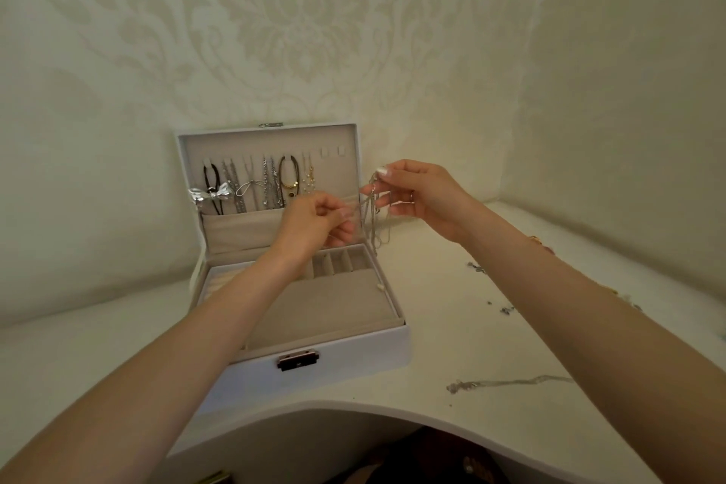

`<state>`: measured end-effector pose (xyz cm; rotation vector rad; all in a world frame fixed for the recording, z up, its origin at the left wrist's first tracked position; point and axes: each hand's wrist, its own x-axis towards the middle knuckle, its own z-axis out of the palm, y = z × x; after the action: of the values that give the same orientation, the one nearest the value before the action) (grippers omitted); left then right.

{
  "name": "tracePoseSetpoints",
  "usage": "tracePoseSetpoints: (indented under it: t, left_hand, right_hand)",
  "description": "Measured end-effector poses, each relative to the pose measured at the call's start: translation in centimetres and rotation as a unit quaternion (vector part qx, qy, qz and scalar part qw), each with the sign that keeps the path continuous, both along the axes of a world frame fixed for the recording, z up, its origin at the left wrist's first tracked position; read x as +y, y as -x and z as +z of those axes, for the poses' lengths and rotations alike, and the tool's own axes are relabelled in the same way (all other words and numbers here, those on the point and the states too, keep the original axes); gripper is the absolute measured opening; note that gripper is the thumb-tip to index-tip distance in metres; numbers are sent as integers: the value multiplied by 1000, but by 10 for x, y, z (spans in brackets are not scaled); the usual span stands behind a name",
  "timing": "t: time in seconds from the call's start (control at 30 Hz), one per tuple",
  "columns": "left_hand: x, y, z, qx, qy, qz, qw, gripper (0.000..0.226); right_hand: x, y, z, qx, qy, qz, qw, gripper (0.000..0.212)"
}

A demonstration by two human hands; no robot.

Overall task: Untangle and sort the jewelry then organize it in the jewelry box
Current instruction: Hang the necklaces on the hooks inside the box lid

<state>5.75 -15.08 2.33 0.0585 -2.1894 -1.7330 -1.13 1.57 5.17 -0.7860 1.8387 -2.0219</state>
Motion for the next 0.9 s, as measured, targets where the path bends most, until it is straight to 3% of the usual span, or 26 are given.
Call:
tracePoseSetpoints:
  t: [0.23, 0.43, 0.53, 0.9]
  left_hand:
    - [-28, 2, 1, 85, -12, 131, 988, 15]
    - [-34, 0, 5, 99, -11, 119, 988, 10]
    - [-32, -3, 6, 91, 11, 102, 991, 8]
    - [-29, -4, 8, 103, 47, 81, 990, 10]
  right_hand:
    - [-22, -2, 3, 10, 1, 11, 1000, 7]
    - [-36, -5, -12, 80, -166, -29, 982, 20]
    - [-42, -6, -18, 117, -242, -39, 962, 15]
    - [-57, -13, -18, 112, -168, 11, 979, 10]
